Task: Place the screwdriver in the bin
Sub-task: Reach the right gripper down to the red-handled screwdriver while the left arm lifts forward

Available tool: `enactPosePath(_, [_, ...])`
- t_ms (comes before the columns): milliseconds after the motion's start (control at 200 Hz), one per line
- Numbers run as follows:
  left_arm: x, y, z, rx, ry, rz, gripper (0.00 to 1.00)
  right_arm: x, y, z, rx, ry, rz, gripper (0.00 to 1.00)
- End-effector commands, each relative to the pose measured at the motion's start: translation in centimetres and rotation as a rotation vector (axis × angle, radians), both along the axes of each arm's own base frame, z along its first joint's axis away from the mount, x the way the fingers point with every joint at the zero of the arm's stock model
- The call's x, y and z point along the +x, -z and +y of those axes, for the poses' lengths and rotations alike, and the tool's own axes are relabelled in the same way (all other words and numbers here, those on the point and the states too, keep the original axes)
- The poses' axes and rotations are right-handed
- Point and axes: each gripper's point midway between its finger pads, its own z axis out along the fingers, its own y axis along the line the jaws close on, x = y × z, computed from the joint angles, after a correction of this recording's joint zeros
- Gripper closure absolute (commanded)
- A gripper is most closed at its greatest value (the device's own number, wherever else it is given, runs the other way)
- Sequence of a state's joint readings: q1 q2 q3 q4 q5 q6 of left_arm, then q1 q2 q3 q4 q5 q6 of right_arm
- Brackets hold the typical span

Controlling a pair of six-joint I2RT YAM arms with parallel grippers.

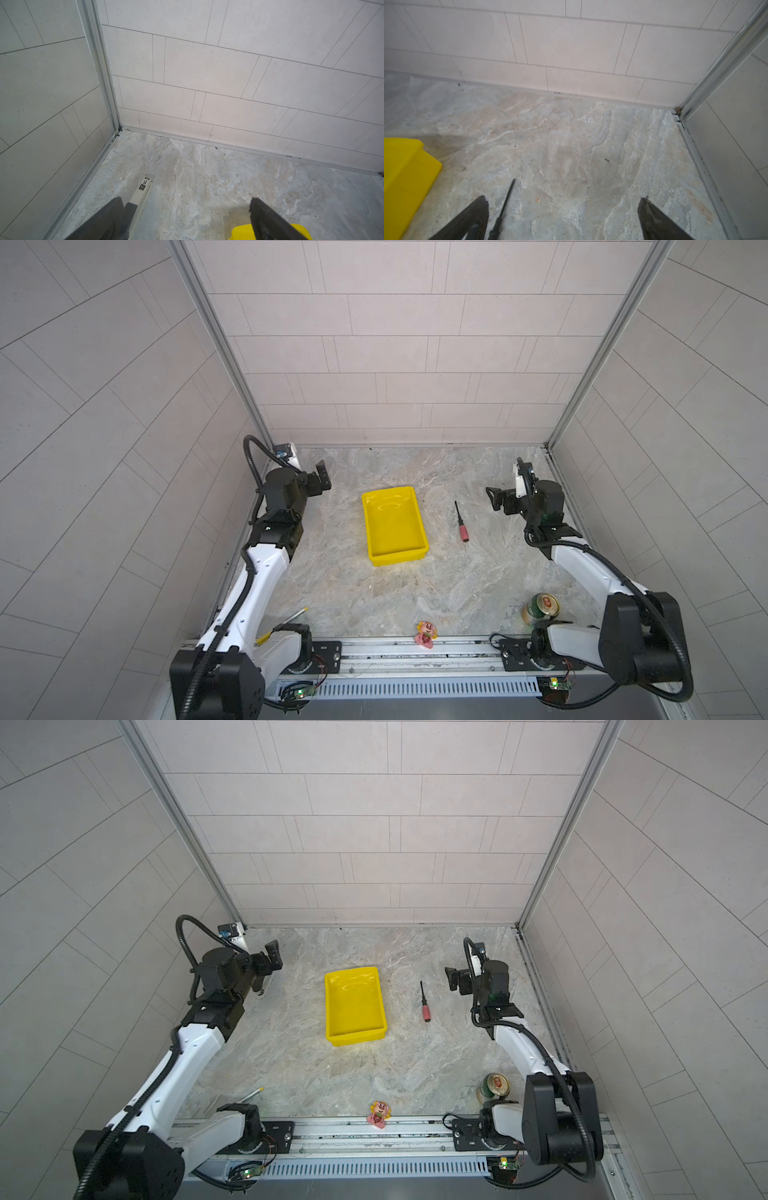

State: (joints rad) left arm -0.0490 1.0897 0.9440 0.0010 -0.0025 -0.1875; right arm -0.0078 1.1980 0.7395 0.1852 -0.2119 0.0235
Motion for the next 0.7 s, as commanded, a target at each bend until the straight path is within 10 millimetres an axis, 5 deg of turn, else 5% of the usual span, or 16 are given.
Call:
enactPosePath(0, [-0.9, 3.1, -0.9, -0.077, 0.015, 0.204, 0.0, -2.2, 0.8, 0.4, 0.05, 0.007, 0.159, 0.0])
enactPosePath(55, [-0.7, 3.1, -0.7, -0.138, -0.022, 0.254, 0.0, -2.9, 0.0, 0.0, 0.053, 0.05, 0.184, 0.0])
enactPosePath(335, [2.8, 5.1, -6.3, -0.224, 0.204, 0.492, 0.0, -6.6, -1.1, 0.2, 0.102, 0.107, 0.347, 0.0])
enactPosePath(525, [3.0, 7.4, -8.3, -0.063, 0.254, 0.575, 0.0, -6.6, 2.2, 3.0, 0.199, 0.049, 0.505, 0.0])
enactPosePath(691, [2.4, 9.0, -8.7, -0.097, 0.254, 0.613, 0.0, -5.5, 4.3, 6.7, 0.128, -0.025, 0.633, 0.0])
